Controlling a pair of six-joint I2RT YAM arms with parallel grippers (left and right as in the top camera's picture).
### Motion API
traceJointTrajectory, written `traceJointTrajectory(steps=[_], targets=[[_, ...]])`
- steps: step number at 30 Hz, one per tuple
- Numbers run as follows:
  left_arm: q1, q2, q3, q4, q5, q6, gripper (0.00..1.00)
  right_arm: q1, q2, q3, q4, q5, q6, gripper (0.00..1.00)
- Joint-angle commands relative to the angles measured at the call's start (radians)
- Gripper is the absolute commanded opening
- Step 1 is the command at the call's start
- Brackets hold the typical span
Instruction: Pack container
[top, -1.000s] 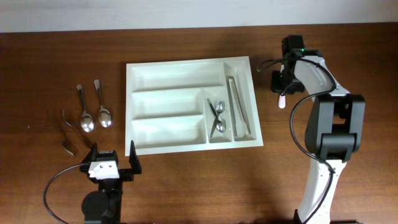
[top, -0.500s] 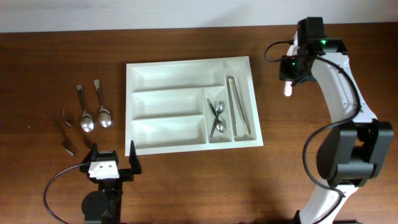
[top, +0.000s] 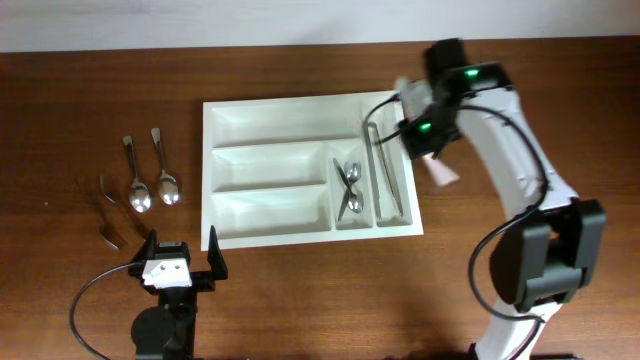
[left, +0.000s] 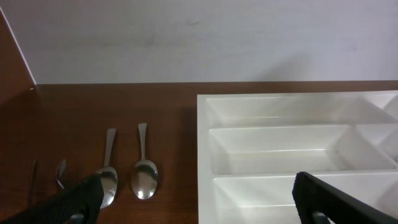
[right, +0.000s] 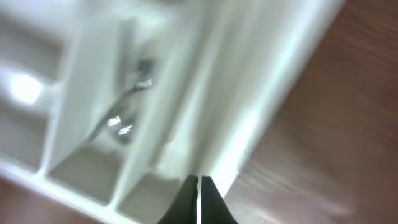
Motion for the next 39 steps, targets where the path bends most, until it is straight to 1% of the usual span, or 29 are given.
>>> traceJointTrajectory(steps=[1, 6, 7, 10, 12, 13, 16, 20, 22, 24, 25, 26, 28, 33, 37, 39], targets=[[0.004, -0.008, -0.009, 0.002, 0.003, 0.019, 0.99, 0.108, -0.03, 0.007, -0.019, -0.042, -0.135, 0.04], [0.004, -0.008, -0.009, 0.002, 0.003, 0.019, 0.99, 0.193, -0.03, 0.007, -0.019, -0.003, -0.134, 0.04], [0.004, -0.008, -0.009, 0.002, 0.003, 0.019, 0.99, 0.198, -0.03, 0.007, -0.016, 0.028, -0.106, 0.05], [0.004, -0.008, -0.009, 0.002, 0.003, 0.019, 0.99, 0.187, -0.03, 0.01, -0.008, 0.099, -0.011, 0.17], [0.004, -0.008, -0.009, 0.002, 0.003, 0.019, 0.99, 0.159, -0.03, 0.02, -0.009, 0.098, 0.018, 0.36], [0.004, -0.008, -0.009, 0.002, 0.003, 0.019, 0.99, 0.139, -0.03, 0.027, -0.009, 0.098, 0.042, 0.43], [0.004, -0.008, -0.009, 0.003, 0.003, 0.019, 0.99, 0.068, -0.03, 0.052, -0.009, 0.099, 0.16, 0.45], [0.004, -0.008, -0.009, 0.002, 0.003, 0.019, 0.99, -0.068, -0.03, 0.081, -0.004, 0.101, 0.382, 0.51], [0.004, -0.008, -0.009, 0.002, 0.003, 0.019, 0.99, -0.141, -0.03, 0.083, 0.002, 0.134, 0.475, 0.53], [0.004, -0.008, -0.009, 0.002, 0.003, 0.019, 0.99, -0.214, -0.03, 0.083, 0.012, 0.161, 0.526, 0.54], [0.004, -0.008, -0.009, 0.002, 0.003, 0.019, 0.99, -0.247, -0.03, 0.083, 0.019, 0.169, 0.549, 0.57], [0.004, -0.008, -0.009, 0.002, 0.003, 0.019, 0.99, -0.282, -0.03, 0.083, 0.029, 0.17, 0.568, 0.66], [0.004, -0.008, -0.009, 0.002, 0.003, 0.019, 0.99, -0.343, -0.03, 0.083, 0.046, 0.17, 0.64, 0.99], [0.004, -0.008, -0.009, 0.003, 0.003, 0.019, 0.99, -0.481, -0.022, 0.077, 0.076, 0.17, 0.958, 0.99], [0.004, -0.008, -0.009, 0.002, 0.003, 0.019, 0.99, -0.569, -0.019, 0.067, 0.078, 0.178, 1.135, 1.0], [0.004, -0.008, -0.009, 0.002, 0.003, 0.019, 0.99, -0.603, -0.012, 0.067, 0.077, 0.209, 1.245, 1.0]])
